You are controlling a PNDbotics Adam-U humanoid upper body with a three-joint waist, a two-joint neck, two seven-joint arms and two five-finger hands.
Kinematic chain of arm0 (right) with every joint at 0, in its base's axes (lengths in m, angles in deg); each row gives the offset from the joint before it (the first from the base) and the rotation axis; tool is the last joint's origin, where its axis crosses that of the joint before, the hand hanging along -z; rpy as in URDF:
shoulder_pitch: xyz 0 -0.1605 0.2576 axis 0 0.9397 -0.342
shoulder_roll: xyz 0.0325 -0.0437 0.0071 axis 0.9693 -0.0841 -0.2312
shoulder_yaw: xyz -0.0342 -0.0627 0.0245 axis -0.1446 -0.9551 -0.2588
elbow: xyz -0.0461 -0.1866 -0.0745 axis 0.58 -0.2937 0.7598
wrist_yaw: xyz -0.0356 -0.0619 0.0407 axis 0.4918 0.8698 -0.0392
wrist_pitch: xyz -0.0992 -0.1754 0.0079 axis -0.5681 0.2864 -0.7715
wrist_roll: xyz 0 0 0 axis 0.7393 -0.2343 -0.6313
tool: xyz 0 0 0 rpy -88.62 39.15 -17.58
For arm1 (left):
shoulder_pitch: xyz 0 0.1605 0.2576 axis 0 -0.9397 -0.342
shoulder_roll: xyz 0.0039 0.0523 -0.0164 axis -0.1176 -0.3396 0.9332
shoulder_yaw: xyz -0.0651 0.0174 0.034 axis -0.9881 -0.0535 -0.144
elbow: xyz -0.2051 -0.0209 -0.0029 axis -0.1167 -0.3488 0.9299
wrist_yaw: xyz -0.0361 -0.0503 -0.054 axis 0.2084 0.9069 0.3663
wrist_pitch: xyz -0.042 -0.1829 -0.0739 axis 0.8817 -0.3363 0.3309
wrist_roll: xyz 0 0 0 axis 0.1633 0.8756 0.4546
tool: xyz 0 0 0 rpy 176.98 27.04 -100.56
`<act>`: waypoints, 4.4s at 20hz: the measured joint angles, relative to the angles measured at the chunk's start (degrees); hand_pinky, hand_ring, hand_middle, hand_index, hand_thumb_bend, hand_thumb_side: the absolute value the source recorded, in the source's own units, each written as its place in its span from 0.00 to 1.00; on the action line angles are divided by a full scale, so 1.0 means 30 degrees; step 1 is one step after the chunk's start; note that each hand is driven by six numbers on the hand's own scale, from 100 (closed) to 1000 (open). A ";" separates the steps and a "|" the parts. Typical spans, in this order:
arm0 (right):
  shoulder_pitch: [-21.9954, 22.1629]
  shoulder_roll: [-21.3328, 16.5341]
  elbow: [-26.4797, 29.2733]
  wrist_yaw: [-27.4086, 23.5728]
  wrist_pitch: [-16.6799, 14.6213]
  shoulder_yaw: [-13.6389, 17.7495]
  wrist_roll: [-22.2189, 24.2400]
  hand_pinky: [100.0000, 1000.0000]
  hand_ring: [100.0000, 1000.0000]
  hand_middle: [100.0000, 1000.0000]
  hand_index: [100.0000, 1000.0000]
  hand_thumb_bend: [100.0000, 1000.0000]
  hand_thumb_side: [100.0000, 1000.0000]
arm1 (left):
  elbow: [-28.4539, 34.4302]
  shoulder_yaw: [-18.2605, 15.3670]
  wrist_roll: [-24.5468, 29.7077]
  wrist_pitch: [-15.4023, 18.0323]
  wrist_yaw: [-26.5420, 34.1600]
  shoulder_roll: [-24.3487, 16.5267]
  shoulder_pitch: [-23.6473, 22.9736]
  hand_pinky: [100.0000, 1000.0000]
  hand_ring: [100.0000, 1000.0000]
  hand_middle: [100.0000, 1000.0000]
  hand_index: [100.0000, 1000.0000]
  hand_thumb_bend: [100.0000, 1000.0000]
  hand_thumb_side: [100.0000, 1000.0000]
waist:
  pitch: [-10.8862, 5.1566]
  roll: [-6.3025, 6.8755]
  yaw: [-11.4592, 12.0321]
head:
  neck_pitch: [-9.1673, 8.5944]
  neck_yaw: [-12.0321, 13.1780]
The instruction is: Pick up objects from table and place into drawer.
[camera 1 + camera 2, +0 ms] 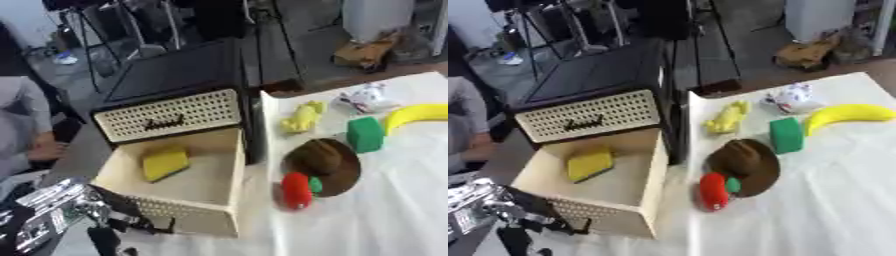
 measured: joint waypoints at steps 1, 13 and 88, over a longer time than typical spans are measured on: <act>0.0002 0.0000 0.0000 0.0000 0.0009 0.0000 0.0005 0.67 0.78 0.70 0.77 0.00 1.00 | 0.0320 -0.0073 0.0009 0.0238 -0.0232 -0.0092 -0.0004 0.00 0.00 0.01 0.89 0.00 0.39 | 0.0045 0.0000 0.0013 | 0.0000 -0.0030; 0.0097 0.0004 0.0000 0.0002 0.0098 0.0000 0.0083 0.67 0.78 0.70 0.77 0.00 1.00 | 0.1885 -0.1040 -0.0294 0.1403 -0.0872 -0.0567 -0.0539 0.00 0.00 0.01 0.80 0.00 0.38 | 0.0137 0.0000 0.0080 | -0.0021 -0.0438; -0.0024 0.0018 0.0000 -0.0004 -0.0213 0.0086 -0.0199 0.68 0.79 0.69 0.77 0.00 1.00 | 0.8341 -0.8176 -0.8516 -0.0715 1.3999 0.0903 -0.7238 0.00 0.00 0.00 0.89 0.00 0.41 | 0.0475 -0.1021 0.0573 | -0.0431 -0.1325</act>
